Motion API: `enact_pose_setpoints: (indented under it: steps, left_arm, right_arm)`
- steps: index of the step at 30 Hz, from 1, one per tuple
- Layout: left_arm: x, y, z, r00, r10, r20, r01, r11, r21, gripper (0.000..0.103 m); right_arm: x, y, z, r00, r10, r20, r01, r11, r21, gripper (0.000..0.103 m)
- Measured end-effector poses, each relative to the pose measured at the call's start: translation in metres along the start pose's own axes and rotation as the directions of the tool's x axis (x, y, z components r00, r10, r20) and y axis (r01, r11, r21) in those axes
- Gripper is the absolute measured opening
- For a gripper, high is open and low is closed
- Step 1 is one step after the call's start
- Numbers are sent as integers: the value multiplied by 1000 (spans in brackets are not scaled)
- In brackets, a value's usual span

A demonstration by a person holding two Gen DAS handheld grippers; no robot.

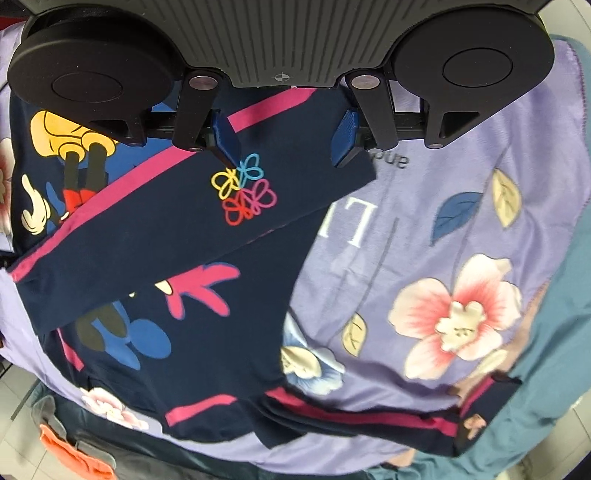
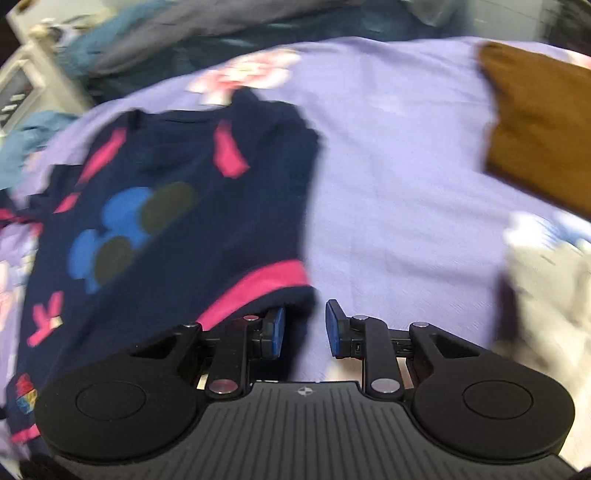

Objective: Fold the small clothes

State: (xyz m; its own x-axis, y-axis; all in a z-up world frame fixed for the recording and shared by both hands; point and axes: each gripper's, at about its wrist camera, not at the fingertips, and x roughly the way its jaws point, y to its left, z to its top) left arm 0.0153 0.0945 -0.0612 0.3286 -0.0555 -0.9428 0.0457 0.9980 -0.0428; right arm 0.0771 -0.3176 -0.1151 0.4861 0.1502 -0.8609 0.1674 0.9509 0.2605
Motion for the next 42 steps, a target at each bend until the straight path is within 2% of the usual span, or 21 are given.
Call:
enact_pose_setpoints:
  steps: [2, 4, 8, 11, 13, 15, 16, 19, 21, 22, 24, 25, 26, 28, 30, 31, 33, 34, 38, 40, 42]
  left_arm:
    - [8, -2, 2, 1000, -6, -16, 6, 1000, -7, 103]
    - [13, -4, 4, 1000, -10, -23, 10, 1000, -3, 103]
    - [17, -6, 3, 1000, -5, -30, 5, 1000, 0, 103]
    - [24, -6, 2, 999, -4, -51, 3, 1000, -8, 103]
    - [30, -7, 1, 998, 4, -65, -3, 1000, 2, 103]
    - [33, -10, 0, 997, 14, -73, -12, 1000, 24, 103]
    - [34, -12, 0, 997, 18, -74, -16, 999, 34, 103]
    - [36, -15, 0, 997, 22, -80, -17, 998, 54, 103]
    - [38, -18, 0, 996, 28, -83, -22, 998, 65, 103]
    - [39, -19, 0, 996, 30, -84, -24, 997, 73, 103]
    - [40, -22, 1, 996, 34, -84, -27, 996, 88, 103]
    - [41, -23, 1, 996, 37, -84, -29, 995, 94, 103]
    - [42, -23, 1, 996, 39, -84, -31, 995, 99, 103]
    - [41, -22, 1, 996, 36, -87, -28, 995, 97, 103]
    - [42, -19, 1, 996, 27, -87, -20, 997, 79, 103]
    - [42, -18, 1, 996, 24, -86, -17, 997, 71, 103]
    - [43, -17, 1, 996, 22, -83, -17, 998, 61, 103]
    - [43, -18, 1, 996, 25, -83, -20, 998, 59, 103]
    - [44, -21, 1, 996, 40, -77, -34, 997, 65, 103]
    - [44, -22, -1, 997, 42, -72, -37, 997, 64, 103]
    - [44, -21, -1, 997, 43, -70, -39, 997, 62, 103]
  right_arm:
    - [3, 2, 3, 1000, 5, 13, -4, 998, -61, 26]
    - [4, 2, 5, 1000, 18, 5, -17, 996, -85, 13]
    - [-13, -1, 4, 1000, 15, 2, -15, 999, -33, 12]
    - [-26, -4, -2, 1000, -17, -5, 17, 1000, -14, 12]
    - [-25, -9, -5, 994, -91, -55, 91, 996, 7, 12]
    - [-26, -19, -6, 987, -142, -68, 145, 989, 40, 2]
    - [-32, -26, -5, 991, -125, -46, 128, 988, 87, 2]
    - [-48, -36, -2, 999, -7, 41, -1, 980, 200, 5]
    - [-50, -30, 4, 991, 89, 100, -106, 977, 185, 5]
    - [-46, -26, 7, 988, 114, 102, -131, 975, 177, 7]
    - [-32, -15, 13, 988, 133, 75, -144, 974, 176, 11]
    - [-21, -12, 15, 990, 135, 50, -142, 973, 184, 17]
    - [-7, -9, 15, 992, 123, 9, -123, 972, 198, 18]
    - [14, -3, 18, 995, 53, -81, -36, 980, 197, 11]
    - [10, -1, 25, 997, 63, -46, -53, 980, 193, 13]
    - [2, -3, 29, 997, 79, 7, -79, 974, 214, 15]
    - [-10, -14, 43, 989, 107, 99, -130, 953, 273, 34]
    - [-10, -22, 52, 988, 103, 116, -134, 941, 311, 45]
    - [21, -56, 76, 991, 91, 96, -124, 888, 444, 45]
    - [43, -68, 75, 983, 155, 100, -185, 841, 508, 45]
    - [56, -72, 70, 968, 201, 153, -252, 788, 561, 45]
